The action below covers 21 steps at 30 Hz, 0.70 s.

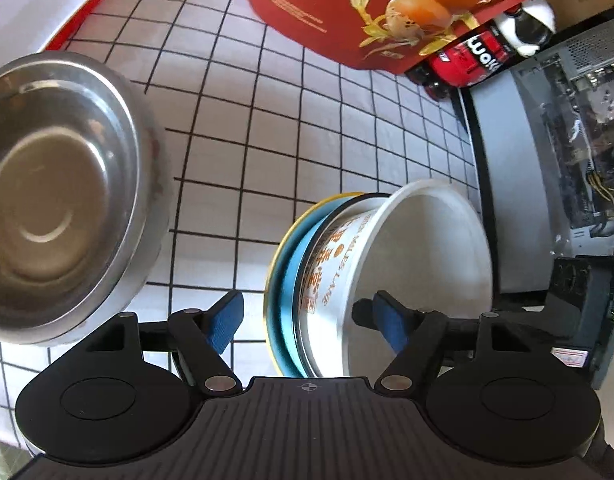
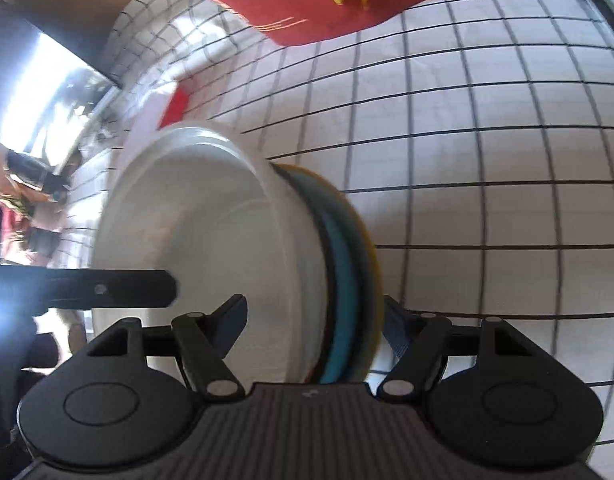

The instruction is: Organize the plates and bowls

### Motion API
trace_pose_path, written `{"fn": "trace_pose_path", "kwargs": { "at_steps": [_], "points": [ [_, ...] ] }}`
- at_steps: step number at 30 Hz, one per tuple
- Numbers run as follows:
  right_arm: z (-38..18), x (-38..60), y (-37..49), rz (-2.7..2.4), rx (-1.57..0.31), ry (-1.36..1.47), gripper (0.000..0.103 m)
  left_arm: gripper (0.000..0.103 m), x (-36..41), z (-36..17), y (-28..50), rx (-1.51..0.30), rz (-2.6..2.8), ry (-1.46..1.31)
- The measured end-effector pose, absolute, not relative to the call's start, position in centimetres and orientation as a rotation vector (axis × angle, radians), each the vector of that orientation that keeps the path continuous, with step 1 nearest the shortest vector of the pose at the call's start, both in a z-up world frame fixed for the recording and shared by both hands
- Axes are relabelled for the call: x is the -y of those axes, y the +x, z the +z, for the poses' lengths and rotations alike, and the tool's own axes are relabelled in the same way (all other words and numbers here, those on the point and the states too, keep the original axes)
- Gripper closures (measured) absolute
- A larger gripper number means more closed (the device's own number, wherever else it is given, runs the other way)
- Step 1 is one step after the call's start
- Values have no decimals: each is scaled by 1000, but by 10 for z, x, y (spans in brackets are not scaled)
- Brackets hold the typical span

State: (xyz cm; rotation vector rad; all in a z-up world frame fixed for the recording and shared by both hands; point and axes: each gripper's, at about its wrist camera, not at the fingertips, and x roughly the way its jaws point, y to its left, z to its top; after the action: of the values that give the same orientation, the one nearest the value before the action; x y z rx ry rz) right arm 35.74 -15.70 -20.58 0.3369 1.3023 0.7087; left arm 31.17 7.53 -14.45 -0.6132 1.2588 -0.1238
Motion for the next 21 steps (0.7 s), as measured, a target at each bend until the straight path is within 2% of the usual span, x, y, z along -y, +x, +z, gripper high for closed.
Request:
{"fn": "trace_pose_path", "kwargs": {
  "at_steps": [1,5,13,15,18,21],
  "points": [
    [-205,158,357,730,-1306,362,26,27,-74,-146,312,-1267,-136,-614],
    [-205,152,355,722,-1308,372,27,31,-69,-153,309,-1300,-166,-624],
    [-200,153,353,568,-1233,230,29,29,-76,-166,308,-1268,-174,-708],
    [-203,154,355,582,-1252,252,29,28,-76,-166,308,-1259,-172,-714],
    [-208,153,355,656,-1299,317,35,28,-79,-167,307,-1251,-176,-736],
    [-205,147,353,680,-1301,334,35,28,-83,-166,305,-1242,-179,-744]
  ]
}}
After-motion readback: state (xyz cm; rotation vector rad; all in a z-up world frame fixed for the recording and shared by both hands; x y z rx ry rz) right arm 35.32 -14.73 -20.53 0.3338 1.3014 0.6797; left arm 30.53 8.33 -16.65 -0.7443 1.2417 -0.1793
